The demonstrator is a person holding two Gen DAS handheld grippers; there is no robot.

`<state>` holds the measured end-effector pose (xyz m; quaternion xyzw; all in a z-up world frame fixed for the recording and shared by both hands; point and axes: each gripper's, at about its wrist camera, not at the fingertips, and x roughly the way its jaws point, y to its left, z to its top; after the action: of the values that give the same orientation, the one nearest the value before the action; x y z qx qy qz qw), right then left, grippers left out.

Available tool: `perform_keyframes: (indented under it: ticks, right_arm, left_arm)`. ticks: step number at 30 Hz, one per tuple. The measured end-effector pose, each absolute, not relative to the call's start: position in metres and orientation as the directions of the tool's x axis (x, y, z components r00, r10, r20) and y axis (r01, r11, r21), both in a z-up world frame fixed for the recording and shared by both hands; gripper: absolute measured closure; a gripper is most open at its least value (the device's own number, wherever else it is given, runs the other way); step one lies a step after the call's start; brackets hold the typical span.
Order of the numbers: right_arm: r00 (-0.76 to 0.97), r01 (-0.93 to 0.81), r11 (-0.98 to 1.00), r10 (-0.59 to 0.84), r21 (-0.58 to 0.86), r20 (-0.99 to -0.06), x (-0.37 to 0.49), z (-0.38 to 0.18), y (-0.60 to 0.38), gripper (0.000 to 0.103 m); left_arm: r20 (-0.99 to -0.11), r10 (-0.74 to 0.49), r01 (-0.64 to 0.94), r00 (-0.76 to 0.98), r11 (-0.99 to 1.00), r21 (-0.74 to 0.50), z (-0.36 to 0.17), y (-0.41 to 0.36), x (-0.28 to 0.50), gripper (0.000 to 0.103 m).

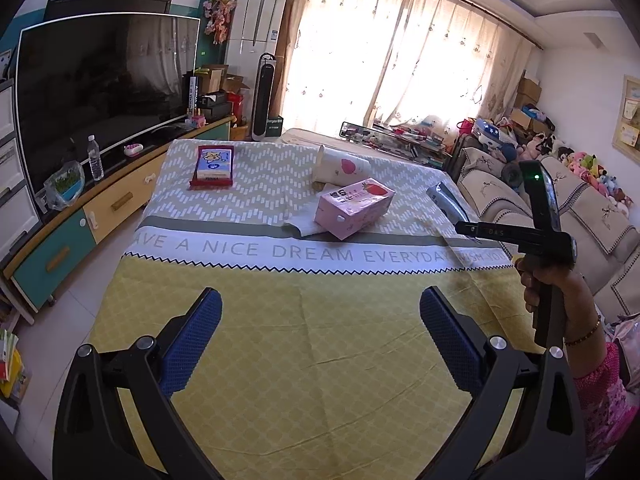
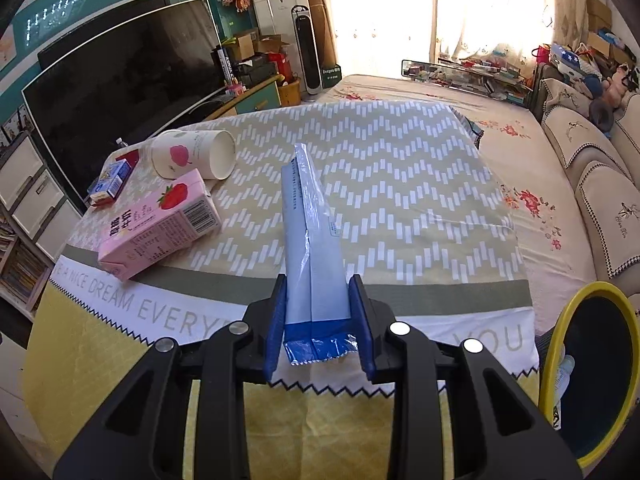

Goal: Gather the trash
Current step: 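Carry the tube over the bin and open the right tool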

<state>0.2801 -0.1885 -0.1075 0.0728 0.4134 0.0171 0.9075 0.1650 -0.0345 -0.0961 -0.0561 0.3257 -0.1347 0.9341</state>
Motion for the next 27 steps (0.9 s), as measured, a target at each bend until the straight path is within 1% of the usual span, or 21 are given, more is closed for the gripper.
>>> perform_keyframes:
  ticks: [4,8,10,13,19,23,27]
  right_arm:
    - [0.7,0.03,0.985,0.1,0.17,-0.707,0.247,-0.092,-0.19,0.074]
    - [0.738,0.06,0.983,0.075,0.175,-0.67,0.213,-0.075,-0.205,0.074]
    - [0.752,0.089,0.98,0.05,0.177,-0.657,0.198,-0.069,-0.218,0.073]
    - [0.767,0.165,0.973,-0.024,0.161,-0.641,0.172,-0.065,-0.242,0.073]
    - [0.734,0.354,0.925,-0.182,0.139,-0.655,0.13,-0.076,-0.31,0.073]
    - [0.696,0.453,0.879,-0.247,0.146,-0.674,0.111,-0.09,-0.357,0.073]
    - [0.669,0.515,0.844,-0.286,0.151,-0.686,0.099,-0.101,-0.391,0.073]
  left_arm:
    - [-0.596,-0.292,0.227,0.748,0.956,-0.184,-0.096,-0.039,0.164,0.005]
    - [-0.595,-0.3,0.239,0.746,0.954,-0.181,-0.095,-0.044,0.162,0.005]
    - [-0.593,-0.303,0.246,0.746,0.953,-0.177,-0.094,-0.047,0.16,0.005]
    - [-0.592,-0.307,0.256,0.745,0.951,-0.17,-0.093,-0.053,0.158,0.005]
    - [-0.597,-0.32,0.281,0.736,0.946,-0.161,-0.092,-0.069,0.156,0.005]
    - [-0.602,-0.328,0.3,0.728,0.942,-0.15,-0.092,-0.082,0.155,0.005]
    - [-0.605,-0.336,0.32,0.721,0.937,-0.139,-0.09,-0.094,0.155,0.005]
